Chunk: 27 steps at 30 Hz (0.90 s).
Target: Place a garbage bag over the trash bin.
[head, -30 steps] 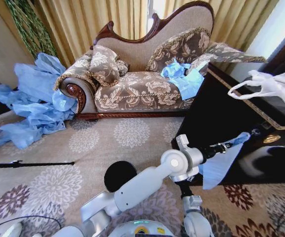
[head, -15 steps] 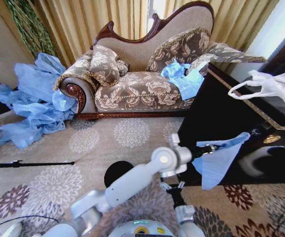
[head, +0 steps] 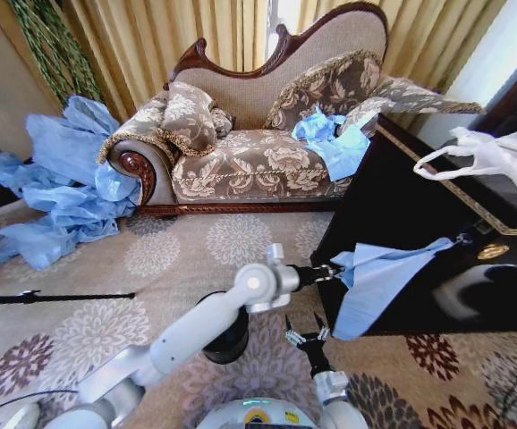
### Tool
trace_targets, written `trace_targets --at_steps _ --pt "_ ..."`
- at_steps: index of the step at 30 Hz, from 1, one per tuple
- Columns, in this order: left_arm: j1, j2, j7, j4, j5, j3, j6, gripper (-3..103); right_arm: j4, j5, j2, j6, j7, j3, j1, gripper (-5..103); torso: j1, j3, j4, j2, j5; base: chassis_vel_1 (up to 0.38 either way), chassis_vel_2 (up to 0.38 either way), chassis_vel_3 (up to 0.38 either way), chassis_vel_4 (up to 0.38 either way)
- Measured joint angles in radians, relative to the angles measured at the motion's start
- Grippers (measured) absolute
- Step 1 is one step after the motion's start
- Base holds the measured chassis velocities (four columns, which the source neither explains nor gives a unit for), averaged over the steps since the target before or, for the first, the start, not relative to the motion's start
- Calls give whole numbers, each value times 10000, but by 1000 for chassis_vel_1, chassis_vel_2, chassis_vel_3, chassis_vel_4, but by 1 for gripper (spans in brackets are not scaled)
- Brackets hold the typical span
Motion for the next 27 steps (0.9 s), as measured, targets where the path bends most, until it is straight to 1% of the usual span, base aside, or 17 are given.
trace_targets --at_steps 4,5,8,9,12,14,15,17,18,19,20,21,22,25,26,27 --pt "490 816 101 -154 126 -773 48 0 -84 118 -75 25 -55 58 102 100 0 0 1 0 0 0 0 0 0" --pt "490 816 101 -154 126 -773 48 0 -84 118 -75 25 -55 58 102 100 0 0 1 0 0 0 0 0 0" --pt "796 1166 126 -266 224 -1377 72 0 -174 122 -68 122 -124 58 89 100 0 0 -1 0 2 0 0 0 0" --pt "796 1166 126 -266 224 -1377 72 0 -174 122 -68 122 -124 58 89 100 0 0 -1 0 2 0 0 0 0" --pt "1440 1684 -194 -563 360 -2243 530 0 -180 138 -37 176 -175 51 47 100 0 0 -3 -2 2 0 0 0 0" --pt "1958 2006 -296 -819 375 -2757 691 0 -147 176 -31 183 -180 88 58 100 0 0 -1 -2 2 0 0 0 0" --pt "1958 2006 -296 -819 375 -2757 691 0 -147 176 -31 183 -180 88 58 100 0 0 -1 -2 2 0 0 0 0" --pt "2593 2401 -227 -1173 380 -3249 727 0 -114 235 -54 183 -180 128 84 100 -1 0 3 -2 3 0 0 0 0" --pt "2922 2570 -98 -1361 380 -3440 734 0 -109 249 -69 183 -180 150 103 100 -1 0 4 -2 2 0 0 0 0" --pt "2922 2570 -98 -1361 380 -3440 734 0 -109 249 -69 183 -180 150 103 100 -1 0 4 -2 2 0 0 0 0" --pt "3078 2617 84 -1448 379 -3513 736 0 -109 252 -75 183 -181 158 115 100 -1 0 3 -2 3 0 0 0 0" --pt "3244 2619 425 -1520 374 -3546 777 0 -109 253 -75 183 -181 158 126 100 -1 0 1 -2 5 0 0 0 0" --pt "3244 2619 425 -1520 374 -3546 777 0 -109 253 -75 183 -181 158 126 100 -1 0 1 -2 5 0 0 0 0" --pt "3422 2380 1239 -1574 402 -3377 836 -1 -109 241 -62 183 -180 145 132 100 -1 0 0 -2 5 0 0 0 0" --pt "3405 2185 1634 -1567 476 -3155 844 4 -111 230 -62 181 -177 133 118 100 -1 0 -1 -2 4 0 0 0 0" --pt "3405 2185 1634 -1567 476 -3155 844 4 -111 230 -62 181 -177 133 118 100 -1 0 -1 -2 4 0 0 0 0"
